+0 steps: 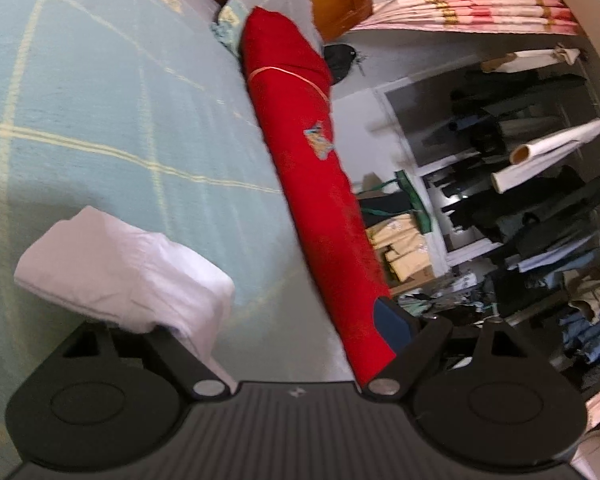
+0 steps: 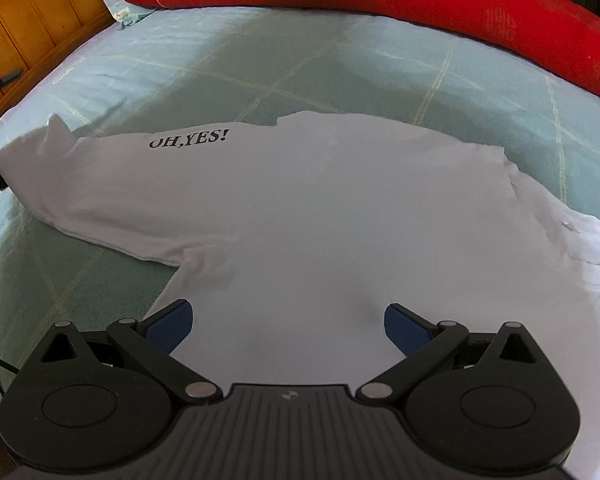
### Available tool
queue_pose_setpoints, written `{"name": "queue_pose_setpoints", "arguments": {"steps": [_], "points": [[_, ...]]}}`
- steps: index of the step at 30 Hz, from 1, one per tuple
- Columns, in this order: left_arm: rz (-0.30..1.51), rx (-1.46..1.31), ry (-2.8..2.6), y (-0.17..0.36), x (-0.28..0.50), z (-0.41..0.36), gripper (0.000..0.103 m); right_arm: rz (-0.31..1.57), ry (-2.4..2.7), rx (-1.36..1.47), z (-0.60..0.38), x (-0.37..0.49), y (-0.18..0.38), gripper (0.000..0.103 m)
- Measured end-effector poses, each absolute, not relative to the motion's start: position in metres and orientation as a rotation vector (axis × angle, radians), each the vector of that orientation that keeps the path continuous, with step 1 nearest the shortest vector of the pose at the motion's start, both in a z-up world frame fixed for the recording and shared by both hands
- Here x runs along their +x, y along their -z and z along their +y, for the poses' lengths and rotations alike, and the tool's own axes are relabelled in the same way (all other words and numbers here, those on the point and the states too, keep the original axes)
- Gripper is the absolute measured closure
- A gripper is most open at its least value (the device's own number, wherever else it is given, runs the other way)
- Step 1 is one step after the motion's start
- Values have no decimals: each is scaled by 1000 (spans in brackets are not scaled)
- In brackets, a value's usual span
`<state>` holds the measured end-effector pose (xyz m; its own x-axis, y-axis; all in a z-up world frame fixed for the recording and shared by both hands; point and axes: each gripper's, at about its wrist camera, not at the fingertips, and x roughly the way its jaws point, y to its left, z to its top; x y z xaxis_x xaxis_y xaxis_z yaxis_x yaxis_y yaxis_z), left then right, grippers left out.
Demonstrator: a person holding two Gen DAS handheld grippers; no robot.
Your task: Fold clothes
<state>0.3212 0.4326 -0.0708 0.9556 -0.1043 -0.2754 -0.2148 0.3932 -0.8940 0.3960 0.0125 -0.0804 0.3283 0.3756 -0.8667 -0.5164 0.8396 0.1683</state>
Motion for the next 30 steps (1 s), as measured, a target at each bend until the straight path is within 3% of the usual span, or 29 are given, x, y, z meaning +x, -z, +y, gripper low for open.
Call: {"name": "queue_pose_setpoints", "arguments": {"steps": [9,20,30], "points": [[346,-1122,5,39,337,376,19,1099,-584,-114,-16,390,80,0],[443,-961,52,11,363,307,19,1321,-684,-238,-50,389,70,0],[467,-880,104,-2,372,260,19,1309,-695,-301,-68,392,58,0]]}}
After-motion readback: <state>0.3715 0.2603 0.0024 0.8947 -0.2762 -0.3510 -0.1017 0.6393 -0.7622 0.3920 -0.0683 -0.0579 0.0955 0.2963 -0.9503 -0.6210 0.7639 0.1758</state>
